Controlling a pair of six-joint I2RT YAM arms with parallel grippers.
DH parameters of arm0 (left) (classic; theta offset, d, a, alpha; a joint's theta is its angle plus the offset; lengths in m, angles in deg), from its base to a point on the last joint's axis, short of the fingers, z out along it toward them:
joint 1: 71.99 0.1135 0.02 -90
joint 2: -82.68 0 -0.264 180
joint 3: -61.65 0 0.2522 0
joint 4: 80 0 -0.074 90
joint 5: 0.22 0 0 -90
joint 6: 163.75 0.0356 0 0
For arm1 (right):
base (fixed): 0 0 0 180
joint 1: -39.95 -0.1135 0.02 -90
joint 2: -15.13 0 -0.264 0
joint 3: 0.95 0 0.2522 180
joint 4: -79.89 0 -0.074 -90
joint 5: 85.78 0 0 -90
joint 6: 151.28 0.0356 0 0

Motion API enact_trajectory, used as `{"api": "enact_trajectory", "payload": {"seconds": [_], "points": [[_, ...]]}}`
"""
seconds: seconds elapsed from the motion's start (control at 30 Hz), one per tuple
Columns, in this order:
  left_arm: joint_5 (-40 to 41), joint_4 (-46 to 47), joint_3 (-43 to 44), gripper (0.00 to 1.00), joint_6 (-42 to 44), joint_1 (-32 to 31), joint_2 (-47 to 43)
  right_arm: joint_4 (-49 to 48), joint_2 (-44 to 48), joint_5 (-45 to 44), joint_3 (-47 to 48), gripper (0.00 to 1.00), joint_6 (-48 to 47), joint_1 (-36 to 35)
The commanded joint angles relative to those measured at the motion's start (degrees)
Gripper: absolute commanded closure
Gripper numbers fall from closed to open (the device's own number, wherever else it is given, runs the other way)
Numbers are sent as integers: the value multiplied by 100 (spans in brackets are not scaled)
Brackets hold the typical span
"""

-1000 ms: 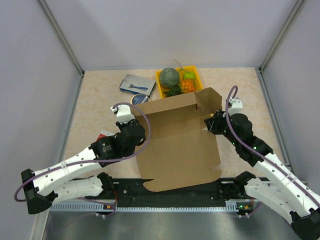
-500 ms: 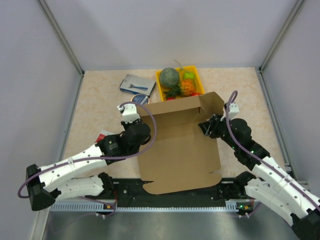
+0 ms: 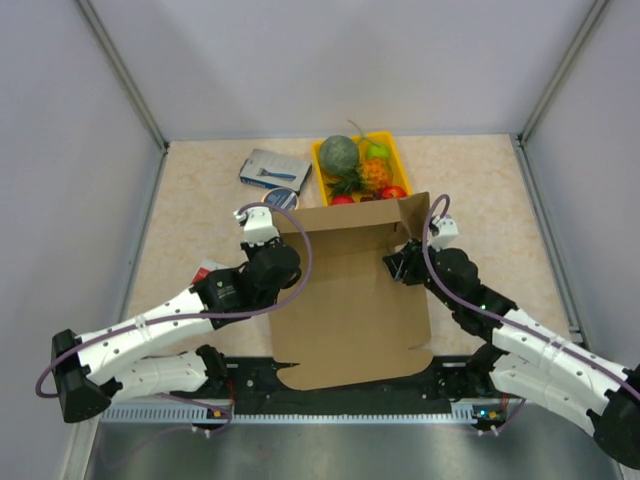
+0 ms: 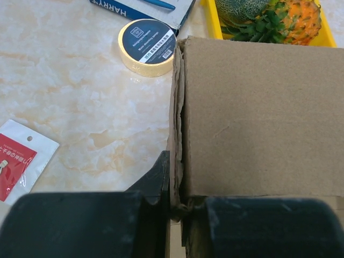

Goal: Fold the paper box

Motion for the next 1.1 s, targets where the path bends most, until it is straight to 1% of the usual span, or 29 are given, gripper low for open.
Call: {"api": "enact_trajectory", "payload": {"seconds": [0.0, 0.07, 0.13, 0.17, 0.2, 0.23, 0.27, 0.3, 0.33, 0.37, 0.43, 0.47, 0.5, 0.6, 0.67, 0.7, 0.73, 0.77, 0.8, 0.83, 0.9, 0.93, 0.97, 1.0, 1.03, 1.07], "points": [[-257, 606, 68, 100, -362, -41, -199, -610, -91, -108, -279, 54, 220, -113], [-240, 641, -29, 100, -370, -41, -208, -751, -179, 59, -341, 51, 229, -122], [-257, 964, -178, 100, -231, -41, -260, -751, -336, 338, -271, 47, 229, -113], [-248, 1131, -379, 100, 22, -41, -287, -429, -363, 454, -192, 43, 212, -113], [-222, 1498, -494, 100, 164, -41, -322, -269, -355, 533, -96, 40, 211, -113], [-135, 1650, -747, 100, 287, -41, -401, -120, -303, 656, -77, 34, 220, -113], [-82, 1773, -872, 100, 550, -24, -428, 369, -137, 657, -60, 29, 203, -113], [-29, 2236, -1021, 100, 761, -23, -506, 661, 13, 631, 27, 26, 159, -113], [50, 2441, -1336, 100, 963, -6, -550, 916, 188, 605, 37, 23, 141, -104], [77, 2678, -1495, 100, 1287, 55, -586, 1250, 564, 639, 46, 18, 63, -113], [77, 2986, -1838, 100, 1352, 178, -726, 1682, 909, 744, 160, 15, 36, -113], [-80, 3048, -1936, 100, 1422, 344, -753, 1866, 1085, 797, 204, 13, 18, -122], [-194, 3058, -1997, 100, 1422, 450, -823, 2329, 1313, 841, 326, 13, 44, -113], [-380, 3102, -2182, 100, 1501, 706, -876, 3297, 1578, 877, 791, 13, 106, -113], [-406, 3233, -2288, 100, 1746, 724, -876, 3660, 1658, 877, 1047, 13, 97, -113], [-459, 3295, -2314, 100, 1826, 741, -876, 3783, 1667, 825, 1370, 12, 54, -122], [-468, 3347, -2393, 100, 1905, 741, -867, 4054, 1615, 641, 1547, 12, -42, -122], [-477, 3426, -2411, 100, 2036, 733, -876, 4205, 1501, 448, 1766, 9, -183, -113], [-459, 3453, -2446, 100, 2064, 741, -885, 4406, 1361, 211, 2238, 8, -297, -113], [-459, 3479, -2507, 100, 2090, 741, -902, 4695, 933, -226, 2478, 7, -455, -104], [-538, 3646, -2595, 100, 2231, 733, -946, 4961, 430, -589, 3118, 8, -982, 18], [-564, 3690, -2674, 100, 2266, 741, -955, 5032, 140, -521, 3322, 9, -1149, 149], [-582, 3725, -2692, 100, 2301, 741, -955, 5111, -211, -355, 3490, 12, -1438, 447], [-600, 3735, -2710, 100, 2319, 750, -964, 5085, -336, -127, 3717, 13, -1589, 632], [-626, 3735, -2736, 100, 2336, 750, -973, 5015, -442, 501, 3789, 14, -1712, 817], [-644, 3752, -2754, 100, 2371, 750, -973, 4971, -747, 873, 3868, 16, -1948, 993]]}}
